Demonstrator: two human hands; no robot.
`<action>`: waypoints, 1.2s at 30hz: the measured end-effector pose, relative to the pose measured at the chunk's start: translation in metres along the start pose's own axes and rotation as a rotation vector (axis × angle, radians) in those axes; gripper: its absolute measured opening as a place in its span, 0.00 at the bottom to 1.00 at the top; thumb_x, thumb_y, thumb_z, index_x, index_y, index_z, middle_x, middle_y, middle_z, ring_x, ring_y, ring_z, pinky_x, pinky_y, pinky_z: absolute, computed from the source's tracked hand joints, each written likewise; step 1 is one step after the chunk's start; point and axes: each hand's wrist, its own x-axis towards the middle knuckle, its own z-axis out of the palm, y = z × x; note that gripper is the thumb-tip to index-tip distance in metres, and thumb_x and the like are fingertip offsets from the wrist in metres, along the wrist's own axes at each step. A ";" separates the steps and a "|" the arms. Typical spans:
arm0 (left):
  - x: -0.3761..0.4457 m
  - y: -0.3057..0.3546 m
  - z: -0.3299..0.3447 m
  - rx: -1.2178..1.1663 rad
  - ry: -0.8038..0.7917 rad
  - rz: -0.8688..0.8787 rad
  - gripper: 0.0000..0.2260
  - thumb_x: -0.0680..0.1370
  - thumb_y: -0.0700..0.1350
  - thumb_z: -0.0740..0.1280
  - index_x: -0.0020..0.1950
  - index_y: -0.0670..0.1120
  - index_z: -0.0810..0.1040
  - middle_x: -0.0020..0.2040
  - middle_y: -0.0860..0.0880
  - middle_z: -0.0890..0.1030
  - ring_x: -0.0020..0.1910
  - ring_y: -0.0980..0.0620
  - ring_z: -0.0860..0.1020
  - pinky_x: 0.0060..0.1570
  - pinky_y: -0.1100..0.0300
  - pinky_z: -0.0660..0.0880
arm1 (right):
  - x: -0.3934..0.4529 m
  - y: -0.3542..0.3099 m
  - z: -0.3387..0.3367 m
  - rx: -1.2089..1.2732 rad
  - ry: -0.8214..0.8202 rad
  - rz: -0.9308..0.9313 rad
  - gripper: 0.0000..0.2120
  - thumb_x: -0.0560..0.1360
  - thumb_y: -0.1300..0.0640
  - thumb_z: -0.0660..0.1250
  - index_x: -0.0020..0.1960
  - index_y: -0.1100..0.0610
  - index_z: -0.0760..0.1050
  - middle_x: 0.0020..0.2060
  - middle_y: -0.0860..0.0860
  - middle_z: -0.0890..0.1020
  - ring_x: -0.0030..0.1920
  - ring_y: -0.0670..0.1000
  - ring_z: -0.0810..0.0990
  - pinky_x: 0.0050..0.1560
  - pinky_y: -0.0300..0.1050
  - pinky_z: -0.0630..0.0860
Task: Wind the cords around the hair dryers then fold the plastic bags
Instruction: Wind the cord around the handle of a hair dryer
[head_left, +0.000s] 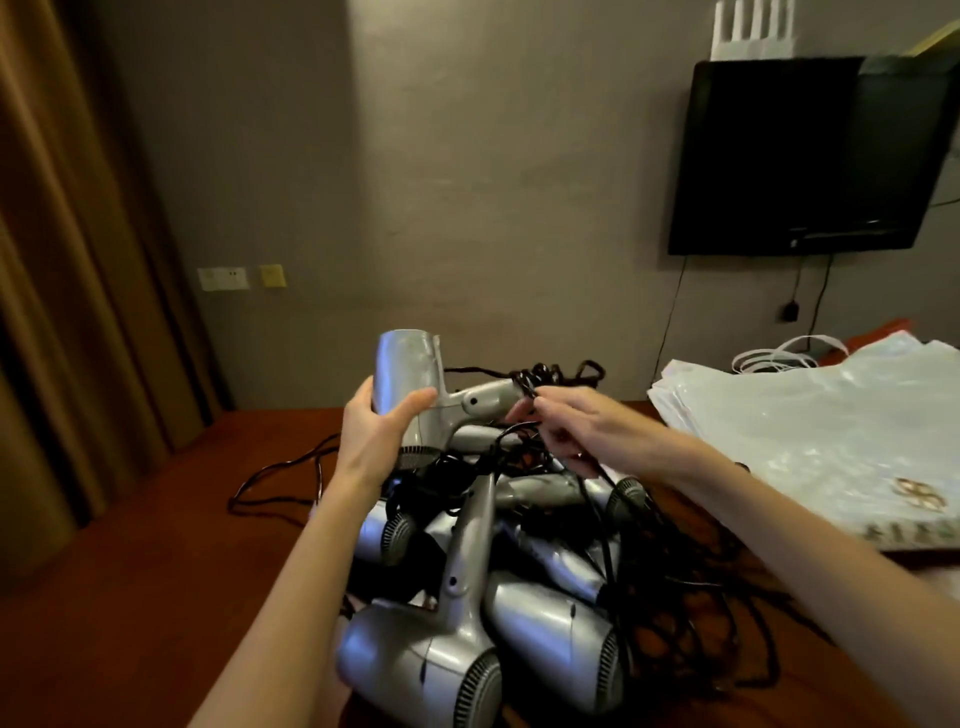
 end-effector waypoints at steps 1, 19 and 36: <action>-0.001 -0.001 0.000 -0.025 0.013 -0.019 0.25 0.58 0.60 0.73 0.51 0.50 0.80 0.47 0.46 0.84 0.47 0.44 0.83 0.52 0.41 0.79 | -0.004 0.007 0.010 0.111 0.020 -0.027 0.16 0.84 0.57 0.48 0.59 0.63 0.72 0.26 0.47 0.64 0.23 0.45 0.64 0.23 0.37 0.64; -0.020 0.028 -0.030 -0.121 -0.355 -0.136 0.28 0.56 0.56 0.73 0.50 0.39 0.78 0.36 0.44 0.82 0.32 0.49 0.81 0.32 0.61 0.78 | 0.004 0.018 -0.031 0.053 0.054 0.441 0.08 0.73 0.59 0.68 0.36 0.58 0.71 0.30 0.51 0.75 0.20 0.41 0.72 0.26 0.34 0.70; -0.007 0.041 -0.019 0.110 -0.358 0.100 0.26 0.57 0.61 0.72 0.53 0.54 0.77 0.40 0.57 0.85 0.40 0.56 0.83 0.38 0.62 0.78 | 0.029 -0.060 -0.049 -0.607 -0.107 0.140 0.11 0.79 0.55 0.65 0.40 0.50 0.82 0.24 0.48 0.74 0.22 0.45 0.70 0.27 0.34 0.67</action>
